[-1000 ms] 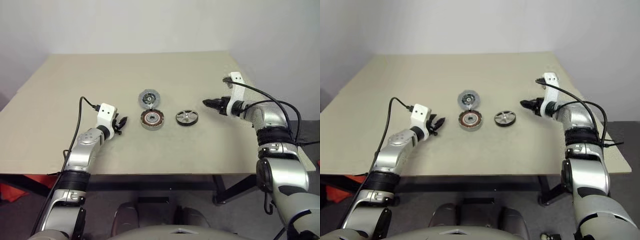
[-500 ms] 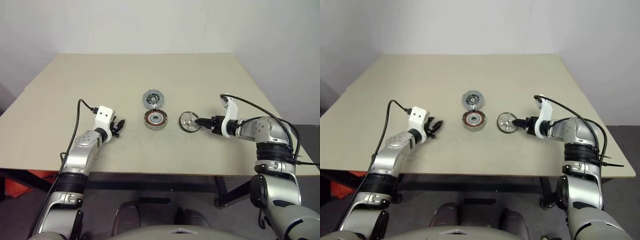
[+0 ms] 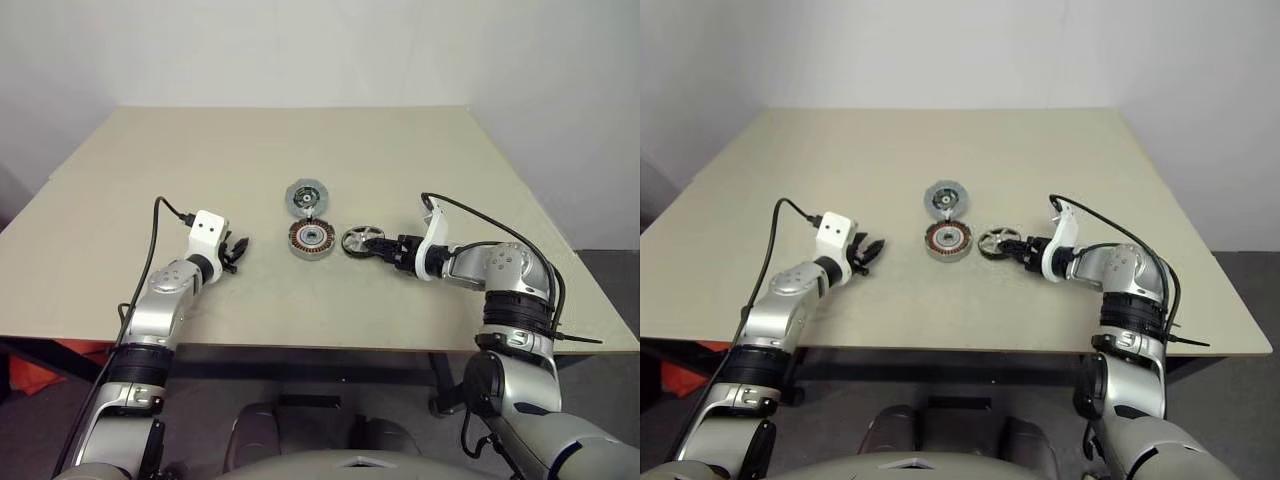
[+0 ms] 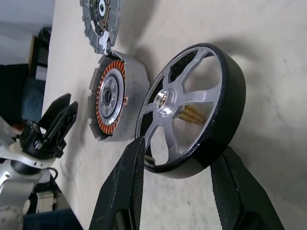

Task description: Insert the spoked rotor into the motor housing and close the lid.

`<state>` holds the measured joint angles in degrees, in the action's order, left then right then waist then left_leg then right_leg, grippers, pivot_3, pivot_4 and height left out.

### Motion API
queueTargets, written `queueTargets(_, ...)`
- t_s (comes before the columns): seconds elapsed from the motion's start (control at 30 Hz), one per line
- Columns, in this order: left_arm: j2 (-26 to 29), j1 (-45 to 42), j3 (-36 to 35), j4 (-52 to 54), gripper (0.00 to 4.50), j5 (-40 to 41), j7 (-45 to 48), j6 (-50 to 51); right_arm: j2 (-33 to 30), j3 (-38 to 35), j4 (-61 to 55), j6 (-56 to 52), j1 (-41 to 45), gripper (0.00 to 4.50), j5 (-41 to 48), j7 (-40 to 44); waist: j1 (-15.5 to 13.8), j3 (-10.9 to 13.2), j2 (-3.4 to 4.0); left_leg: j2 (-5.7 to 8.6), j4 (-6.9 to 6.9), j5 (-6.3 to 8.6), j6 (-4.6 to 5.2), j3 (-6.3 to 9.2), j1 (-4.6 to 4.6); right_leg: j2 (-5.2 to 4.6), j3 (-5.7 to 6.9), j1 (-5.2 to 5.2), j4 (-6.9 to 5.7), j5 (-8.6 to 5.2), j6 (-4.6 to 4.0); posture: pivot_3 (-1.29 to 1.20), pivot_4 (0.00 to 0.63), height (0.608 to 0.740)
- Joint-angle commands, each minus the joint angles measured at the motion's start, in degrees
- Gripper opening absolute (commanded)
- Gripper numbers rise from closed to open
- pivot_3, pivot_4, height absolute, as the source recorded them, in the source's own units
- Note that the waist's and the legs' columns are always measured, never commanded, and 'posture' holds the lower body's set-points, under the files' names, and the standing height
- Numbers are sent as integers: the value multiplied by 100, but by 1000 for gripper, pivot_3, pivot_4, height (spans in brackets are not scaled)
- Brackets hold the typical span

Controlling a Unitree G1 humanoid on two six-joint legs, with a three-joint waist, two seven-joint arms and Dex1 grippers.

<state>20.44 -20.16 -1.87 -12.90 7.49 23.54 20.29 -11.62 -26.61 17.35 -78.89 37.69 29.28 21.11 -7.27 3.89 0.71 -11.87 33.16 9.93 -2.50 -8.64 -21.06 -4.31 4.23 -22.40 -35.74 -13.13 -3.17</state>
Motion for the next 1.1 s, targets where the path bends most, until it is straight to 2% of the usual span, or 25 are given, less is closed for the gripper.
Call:
queueTargets(0.03, 94, -136, -37, 165, 2273, -61, 13, -95, 128, -181, -126, 153, 142, 1894, 123, -252, 4, 0, 0, 0, 0, 0, 0, 0, 0, 0, 0, -1, 0, 0, 0, 0, 0, 740)
queueTargets(0.17, 104, -143, -33, 147, 2273, -75, 9, -105, 208, -318, -90, 194, 212, 723, 213, -402, 3, -1, 1, 1, -3, -1, -1, 0, 1, -1, -1, 0, 1, 0, 0, 0, 0, 740)
queueTargets(0.23, 105, -147, -25, 133, 2273, -80, 5, -115, 223, -350, -85, 226, 264, 377, 294, -441, 1, -1, 1, 1, -3, -1, -2, 0, 6, 0, -1, 4, 0, 0, 1, 0, 0, 740)
queueTargets(0.57, 100, -175, -4, 76, 2273, -132, 32, -157, 777, -1808, 235, 853, 1116, 377, 1034, -1477, 19, 0, 3, 0, -11, -7, -12, 0, -3, 1, -1, -11, -1, 2, 6, 0, 0, 740)
queueTargets(0.73, 118, -181, 0, 53, 2273, -164, 44, -173, 1130, -2348, 272, -203, 1356, 377, 1790, -1939, 20, 0, 3, 2, -16, -7, -12, 0, -5, 1, -1, -12, 3, 2, 5, 0, 0, 740)
queueTargets(0.9, 159, -144, -6, 95, 2273, -194, 51, -153, 1414, -2569, 115, -1128, 1254, 377, 2005, -2208, 16, 1, 4, 2, -20, -8, -14, 0, -8, 2, -1, -17, 2, 2, 6, 0, 0, 740)
queueTargets(1.1, 225, -41, -3, 229, 2273, -221, 63, -57, 1700, -2578, 119, -1359, 1079, 377, 2044, -2304, 0, 1, 4, 2, -20, -9, -17, 2, -3, 0, -2, -10, 4, -5, 21, 0, 0, 740)
